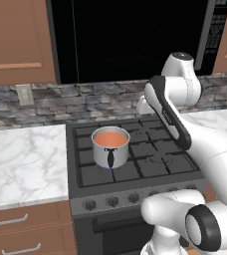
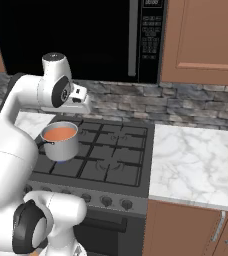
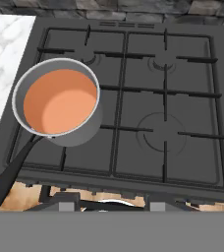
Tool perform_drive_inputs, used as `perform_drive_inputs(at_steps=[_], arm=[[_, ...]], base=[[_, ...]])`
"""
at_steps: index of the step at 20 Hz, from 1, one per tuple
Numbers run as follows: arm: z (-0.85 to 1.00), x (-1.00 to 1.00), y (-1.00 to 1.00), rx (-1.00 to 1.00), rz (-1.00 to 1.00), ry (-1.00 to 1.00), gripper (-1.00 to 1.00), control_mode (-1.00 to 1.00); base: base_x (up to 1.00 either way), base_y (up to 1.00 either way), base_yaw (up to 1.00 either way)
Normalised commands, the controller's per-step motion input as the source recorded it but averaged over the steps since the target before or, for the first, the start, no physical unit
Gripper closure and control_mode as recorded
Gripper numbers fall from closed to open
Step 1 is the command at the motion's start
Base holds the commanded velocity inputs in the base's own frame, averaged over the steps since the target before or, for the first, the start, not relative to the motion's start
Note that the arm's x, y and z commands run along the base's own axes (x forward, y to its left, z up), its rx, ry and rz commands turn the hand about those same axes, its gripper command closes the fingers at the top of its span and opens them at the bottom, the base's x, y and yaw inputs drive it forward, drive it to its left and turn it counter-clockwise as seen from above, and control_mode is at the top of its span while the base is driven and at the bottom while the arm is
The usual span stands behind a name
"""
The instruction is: Wait until the marinara sauce is simmered to a deep red color and then turn off the stove.
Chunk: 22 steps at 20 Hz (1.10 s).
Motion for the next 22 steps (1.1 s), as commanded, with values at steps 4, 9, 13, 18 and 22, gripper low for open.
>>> perform_drive_inputs(at_steps=[4, 9, 13, 18, 22], arm=[[0.0, 0.0, 0.0, 0.0, 0.0, 0.0, -1.0, -1.0], [-0.15, 0.0, 0.0, 0.0, 0.0, 0.0, -1.0, -1.0], [-0.05, 0.0, 0.0, 0.0, 0.0, 0.0, -1.0, -1.0], [0.0, 0.0, 0.0, 0.0, 0.0, 0.0, -1.0, -1.0], [0.0, 0.0, 0.0, 0.0, 0.0, 0.0, -1.0, -1.0]], base=[[0.0, 0.0, 0.0], [0.0, 0.0, 0.0], [0.0, 0.0, 0.0], [0.0, 0.0, 0.0], [0.0, 0.0, 0.0]])
